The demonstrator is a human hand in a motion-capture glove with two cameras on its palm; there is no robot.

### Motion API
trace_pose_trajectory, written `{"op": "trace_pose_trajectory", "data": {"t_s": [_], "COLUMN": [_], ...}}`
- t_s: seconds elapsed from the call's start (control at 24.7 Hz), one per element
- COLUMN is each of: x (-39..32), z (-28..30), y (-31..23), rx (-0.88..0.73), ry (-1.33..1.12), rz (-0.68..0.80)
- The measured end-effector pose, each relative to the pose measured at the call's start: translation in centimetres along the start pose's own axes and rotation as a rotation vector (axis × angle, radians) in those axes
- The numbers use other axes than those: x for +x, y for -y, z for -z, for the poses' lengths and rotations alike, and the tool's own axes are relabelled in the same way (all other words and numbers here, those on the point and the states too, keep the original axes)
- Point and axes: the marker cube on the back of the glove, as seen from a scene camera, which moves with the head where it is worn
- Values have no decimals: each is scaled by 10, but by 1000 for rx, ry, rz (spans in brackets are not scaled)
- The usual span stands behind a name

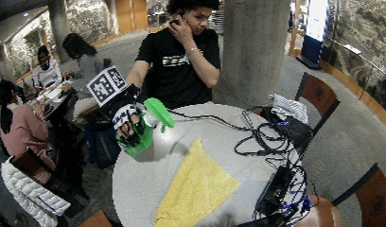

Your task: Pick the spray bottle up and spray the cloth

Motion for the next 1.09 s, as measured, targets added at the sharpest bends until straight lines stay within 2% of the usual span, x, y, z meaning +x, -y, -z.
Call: {"op": "trace_pose_trajectory", "data": {"t_s": [0.41,1.09], "x": [-3,-19], "z": [-10,-31], "y": [11,18], "rx": [-139,-194], "ry": [-154,-234], "rz": [12,41]}}
